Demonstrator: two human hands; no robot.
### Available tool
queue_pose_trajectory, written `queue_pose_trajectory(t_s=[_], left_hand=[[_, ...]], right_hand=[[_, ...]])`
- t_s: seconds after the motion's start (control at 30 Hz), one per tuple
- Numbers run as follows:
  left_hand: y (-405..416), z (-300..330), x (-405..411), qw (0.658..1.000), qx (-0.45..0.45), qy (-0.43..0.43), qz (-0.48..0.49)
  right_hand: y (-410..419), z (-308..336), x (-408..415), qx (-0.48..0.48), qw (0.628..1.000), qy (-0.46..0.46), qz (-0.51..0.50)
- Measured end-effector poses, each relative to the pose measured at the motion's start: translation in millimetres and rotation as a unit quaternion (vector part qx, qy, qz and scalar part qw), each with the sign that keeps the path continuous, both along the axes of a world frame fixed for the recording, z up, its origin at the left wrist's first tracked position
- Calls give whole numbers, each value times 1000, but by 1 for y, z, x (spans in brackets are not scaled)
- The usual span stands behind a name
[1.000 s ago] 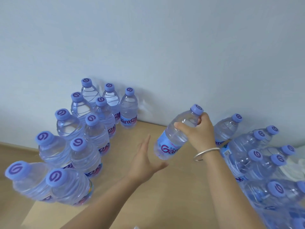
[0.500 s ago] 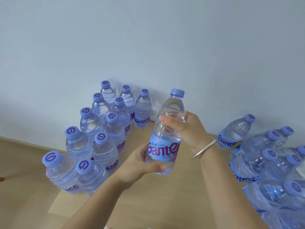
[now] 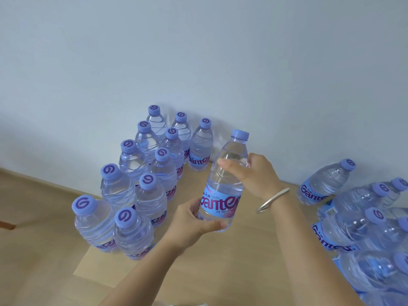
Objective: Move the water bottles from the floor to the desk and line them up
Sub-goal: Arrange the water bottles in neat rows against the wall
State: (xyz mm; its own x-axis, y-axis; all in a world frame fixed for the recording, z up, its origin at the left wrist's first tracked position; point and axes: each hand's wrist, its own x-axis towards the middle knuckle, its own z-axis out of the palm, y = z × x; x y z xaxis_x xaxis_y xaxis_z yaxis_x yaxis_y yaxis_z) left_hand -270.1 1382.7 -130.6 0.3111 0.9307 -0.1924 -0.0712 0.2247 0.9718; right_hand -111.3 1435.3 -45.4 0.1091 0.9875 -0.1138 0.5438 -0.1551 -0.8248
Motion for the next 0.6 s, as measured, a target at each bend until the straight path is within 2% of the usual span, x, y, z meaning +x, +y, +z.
queue_pose_trajectory(t_s=[0.2,0.4,0.5,0.6], left_hand=[[-4,-27,19,991,-42,39,117],[12,-47,23,974,-94,174,110],[27,-55,24,973,-92,173,120],[40,-61,23,975,-110,136,134]], right_hand=[[19,-32,-11,11,998,5,-60],[38,-65,-28,-7,998,52,-39],[49,-76,-35,-2,998,56,-29],[61,-85,-40,3,997,75,-21]])
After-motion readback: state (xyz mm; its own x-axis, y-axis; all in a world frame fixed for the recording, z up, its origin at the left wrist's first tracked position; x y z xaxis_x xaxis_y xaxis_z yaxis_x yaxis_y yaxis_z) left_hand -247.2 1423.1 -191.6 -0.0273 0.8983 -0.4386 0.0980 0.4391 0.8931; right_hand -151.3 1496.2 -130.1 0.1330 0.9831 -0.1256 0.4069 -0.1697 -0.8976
